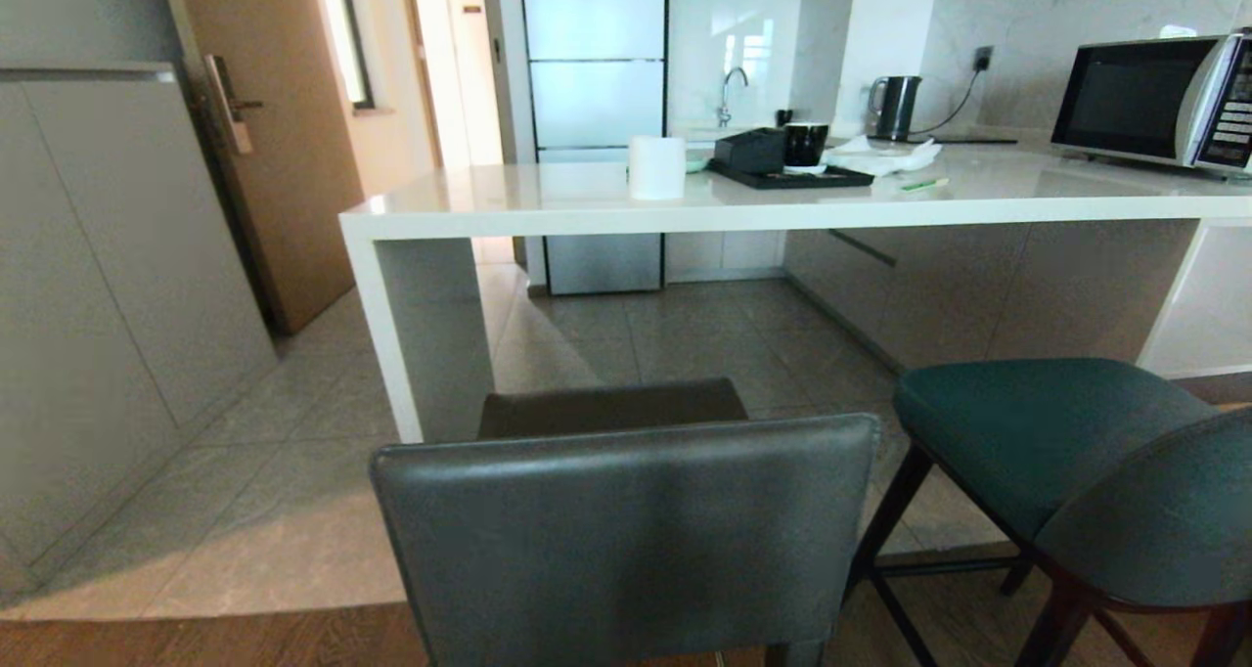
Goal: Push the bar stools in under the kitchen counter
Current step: Push the blue chair back under the dining table
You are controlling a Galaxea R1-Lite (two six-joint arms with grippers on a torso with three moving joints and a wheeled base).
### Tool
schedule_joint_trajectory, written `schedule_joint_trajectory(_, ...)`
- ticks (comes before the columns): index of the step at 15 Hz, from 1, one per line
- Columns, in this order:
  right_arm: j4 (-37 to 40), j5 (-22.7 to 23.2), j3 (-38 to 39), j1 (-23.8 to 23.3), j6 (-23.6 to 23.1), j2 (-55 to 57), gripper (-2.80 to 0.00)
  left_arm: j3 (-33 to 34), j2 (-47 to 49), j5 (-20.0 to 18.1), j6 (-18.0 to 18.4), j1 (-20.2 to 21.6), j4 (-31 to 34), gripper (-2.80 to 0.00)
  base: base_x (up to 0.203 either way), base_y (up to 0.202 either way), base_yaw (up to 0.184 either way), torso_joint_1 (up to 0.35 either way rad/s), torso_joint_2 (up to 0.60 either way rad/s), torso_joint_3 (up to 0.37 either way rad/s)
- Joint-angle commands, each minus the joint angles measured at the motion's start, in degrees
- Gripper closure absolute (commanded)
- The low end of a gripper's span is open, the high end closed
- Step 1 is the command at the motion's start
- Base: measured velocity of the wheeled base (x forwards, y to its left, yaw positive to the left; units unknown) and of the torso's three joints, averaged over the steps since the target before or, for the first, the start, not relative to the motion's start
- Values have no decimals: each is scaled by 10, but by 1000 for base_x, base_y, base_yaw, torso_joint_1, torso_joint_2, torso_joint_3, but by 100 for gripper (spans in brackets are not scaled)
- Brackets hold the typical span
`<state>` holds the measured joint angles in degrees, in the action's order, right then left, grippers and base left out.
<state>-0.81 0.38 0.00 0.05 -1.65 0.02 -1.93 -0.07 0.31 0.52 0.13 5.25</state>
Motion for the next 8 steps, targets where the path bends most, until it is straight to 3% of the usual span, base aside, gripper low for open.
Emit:
schedule_joint_trajectory(1, 0, 0, 5, 0, 0, 1, 0, 0, 0, 0, 0, 0, 1, 0, -1, -153, 3, 6, 2, 6)
schedule_joint_trajectory(8, 0, 0, 5, 0, 0, 1, 0, 0, 0, 0, 0, 0, 0, 0, 0, -194, 3, 0, 2, 2)
